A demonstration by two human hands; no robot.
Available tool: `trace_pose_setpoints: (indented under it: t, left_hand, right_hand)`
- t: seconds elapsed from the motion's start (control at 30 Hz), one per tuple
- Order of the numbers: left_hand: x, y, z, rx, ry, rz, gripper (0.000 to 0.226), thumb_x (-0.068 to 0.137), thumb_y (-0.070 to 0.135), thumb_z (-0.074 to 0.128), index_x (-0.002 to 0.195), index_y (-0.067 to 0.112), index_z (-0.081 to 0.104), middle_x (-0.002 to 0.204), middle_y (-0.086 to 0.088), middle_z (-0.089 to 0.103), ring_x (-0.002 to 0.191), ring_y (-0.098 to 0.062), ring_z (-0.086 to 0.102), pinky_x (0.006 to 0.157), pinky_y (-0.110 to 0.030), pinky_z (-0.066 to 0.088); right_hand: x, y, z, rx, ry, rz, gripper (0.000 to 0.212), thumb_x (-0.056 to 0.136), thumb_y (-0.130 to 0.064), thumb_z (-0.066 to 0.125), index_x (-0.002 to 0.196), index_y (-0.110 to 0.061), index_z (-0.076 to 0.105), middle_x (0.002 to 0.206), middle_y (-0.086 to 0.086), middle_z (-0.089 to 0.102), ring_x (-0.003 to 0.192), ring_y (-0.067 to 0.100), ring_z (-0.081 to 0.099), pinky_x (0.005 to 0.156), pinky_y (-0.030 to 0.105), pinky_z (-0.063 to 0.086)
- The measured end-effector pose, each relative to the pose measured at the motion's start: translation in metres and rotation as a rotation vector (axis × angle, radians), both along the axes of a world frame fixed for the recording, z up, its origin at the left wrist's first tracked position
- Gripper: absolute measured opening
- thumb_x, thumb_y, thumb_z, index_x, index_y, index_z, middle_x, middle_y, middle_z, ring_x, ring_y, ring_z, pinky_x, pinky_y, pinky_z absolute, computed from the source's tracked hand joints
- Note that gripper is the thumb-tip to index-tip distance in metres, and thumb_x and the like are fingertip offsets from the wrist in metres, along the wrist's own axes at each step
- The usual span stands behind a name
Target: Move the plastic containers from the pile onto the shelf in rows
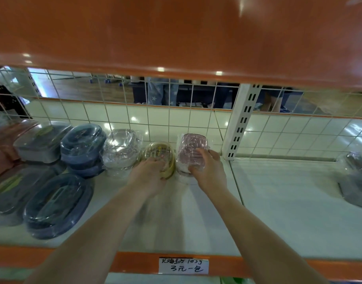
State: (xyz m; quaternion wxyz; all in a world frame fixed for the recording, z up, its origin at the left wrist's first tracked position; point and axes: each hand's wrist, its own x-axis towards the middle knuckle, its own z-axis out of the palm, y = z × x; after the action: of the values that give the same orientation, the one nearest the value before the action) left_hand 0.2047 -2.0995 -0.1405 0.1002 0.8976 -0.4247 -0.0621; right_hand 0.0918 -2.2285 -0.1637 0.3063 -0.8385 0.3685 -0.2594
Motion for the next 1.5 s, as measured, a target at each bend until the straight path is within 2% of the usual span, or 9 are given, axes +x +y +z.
trace_pose_setpoints:
  t: [0.23,0.37,0.5,0.57,0.7,0.8,0.9,1.17,1.5]
  left_hand:
    - [-0.004,0.002,0.003,0.022,-0.02,-0.011,0.05,0.091,0.028,0.052,0.14,0.021,0.043,0.142,0.001,0.039,0.129,-0.022,0.041,0.1,-0.031,0.037]
    - [-0.006,0.004,0.0,0.001,-0.008,-0.018,0.054,0.09,0.026,0.052,0.143,0.024,0.038,0.147,0.003,0.032,0.131,-0.022,0.039,0.101,-0.031,0.035]
    - [-0.008,0.008,-0.005,0.047,-0.032,-0.047,0.067,0.09,0.026,0.051,0.151,0.024,0.021,0.157,0.002,0.016,0.142,-0.022,0.023,0.112,-0.036,0.023]
    - [-0.007,0.01,-0.008,0.064,-0.018,-0.053,0.072,0.09,0.026,0.051,0.152,0.024,0.015,0.159,0.003,0.008,0.146,-0.021,0.014,0.117,-0.038,0.016]
    - [-0.013,0.015,-0.019,-0.215,0.051,0.038,0.06,0.087,0.026,0.056,0.144,0.025,0.037,0.148,-0.001,0.035,0.134,-0.025,0.036,0.108,-0.039,0.031]
    - [-0.036,0.016,-0.022,-0.356,0.064,0.08,0.044,0.089,0.022,0.057,0.132,0.014,0.051,0.137,-0.008,0.046,0.124,-0.032,0.044,0.096,-0.04,0.038]
    - [-0.066,0.01,-0.025,-0.375,0.085,0.024,0.032,0.091,0.021,0.055,0.122,0.01,0.057,0.129,-0.01,0.052,0.115,-0.033,0.05,0.089,-0.038,0.041]
    - [-0.151,-0.059,-0.025,-0.353,0.183,-0.208,0.026,0.093,0.025,0.053,0.115,0.014,0.061,0.118,-0.005,0.057,0.111,-0.019,0.055,0.092,-0.031,0.043]
    - [-0.276,-0.157,-0.028,-0.276,0.246,-0.365,0.028,0.094,0.028,0.051,0.119,0.018,0.058,0.122,-0.004,0.054,0.114,-0.019,0.053,0.097,-0.03,0.04]
  right_hand:
    - [0.005,-0.006,0.007,-0.041,0.077,0.004,0.056,0.084,-0.023,0.064,0.136,-0.028,0.046,0.138,0.002,0.042,0.116,0.023,0.048,0.082,0.027,0.04]
    - [0.005,-0.005,0.008,-0.021,0.086,0.024,0.058,0.085,-0.025,0.062,0.14,-0.03,0.041,0.141,0.001,0.04,0.121,0.025,0.045,0.091,0.033,0.043]
    - [-0.007,0.003,0.007,0.037,0.14,0.06,0.076,0.088,-0.03,0.062,0.149,-0.035,0.017,0.157,0.006,0.009,0.139,0.03,0.025,0.105,0.042,0.034]
    - [-0.016,0.007,0.004,0.058,0.108,0.03,0.078,0.089,-0.026,0.063,0.149,-0.034,0.015,0.156,0.01,0.008,0.139,0.031,0.025,0.104,0.041,0.034]
    - [-0.041,0.004,0.002,0.09,0.058,-0.056,0.07,0.09,-0.019,0.06,0.148,-0.022,0.021,0.147,0.014,0.027,0.132,0.03,0.035,0.104,0.033,0.032]
    - [-0.066,0.0,0.008,0.091,0.026,-0.11,0.065,0.091,-0.014,0.056,0.148,-0.017,0.023,0.142,0.013,0.036,0.129,0.028,0.04,0.101,0.032,0.035]
    - [-0.093,-0.004,0.012,0.048,0.043,-0.142,0.06,0.092,-0.014,0.054,0.146,-0.016,0.027,0.14,0.011,0.04,0.127,0.025,0.043,0.099,0.034,0.038]
    - [-0.204,-0.04,0.025,0.014,0.077,-0.281,0.051,0.093,-0.014,0.051,0.141,-0.018,0.035,0.133,0.007,0.046,0.117,0.023,0.05,0.087,0.029,0.041]
    - [-0.359,-0.113,0.037,-0.012,0.114,-0.449,0.051,0.087,-0.006,0.053,0.136,-0.014,0.041,0.129,0.011,0.05,0.116,0.028,0.049,0.078,0.025,0.035]
